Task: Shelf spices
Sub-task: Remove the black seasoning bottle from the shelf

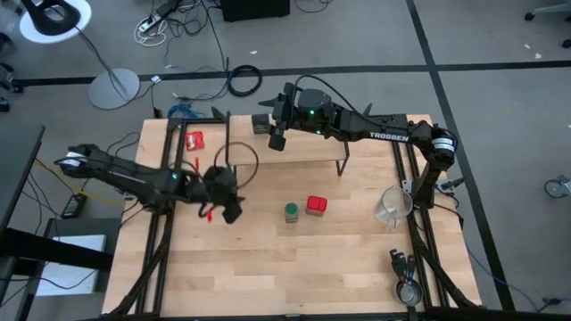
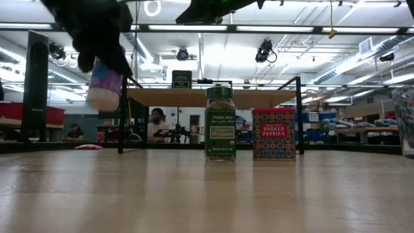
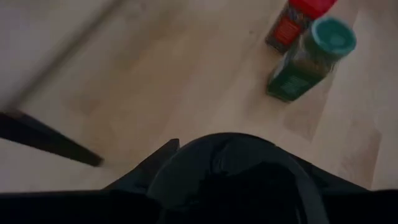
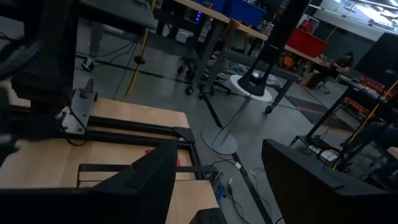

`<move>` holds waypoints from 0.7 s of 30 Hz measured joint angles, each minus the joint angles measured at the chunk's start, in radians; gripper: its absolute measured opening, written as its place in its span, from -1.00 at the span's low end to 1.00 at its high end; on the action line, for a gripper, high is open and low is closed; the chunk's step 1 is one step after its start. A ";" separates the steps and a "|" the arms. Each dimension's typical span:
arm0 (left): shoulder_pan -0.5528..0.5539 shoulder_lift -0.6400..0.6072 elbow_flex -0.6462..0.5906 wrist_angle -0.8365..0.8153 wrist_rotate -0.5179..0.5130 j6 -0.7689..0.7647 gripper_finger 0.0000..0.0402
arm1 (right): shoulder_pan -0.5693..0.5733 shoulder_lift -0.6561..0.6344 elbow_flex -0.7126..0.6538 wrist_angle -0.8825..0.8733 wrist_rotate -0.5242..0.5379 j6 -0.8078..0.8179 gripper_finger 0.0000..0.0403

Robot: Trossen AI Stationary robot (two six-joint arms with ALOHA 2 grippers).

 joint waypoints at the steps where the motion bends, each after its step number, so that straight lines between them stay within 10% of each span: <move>1: -0.017 0.008 -0.028 0.042 -0.002 -0.024 -0.03 | 0.000 0.000 0.000 0.000 0.000 0.000 0.16; 21: -0.083 0.140 -0.208 0.205 -0.167 -0.235 -0.02 | 0.015 0.000 0.000 0.028 0.000 0.017 0.16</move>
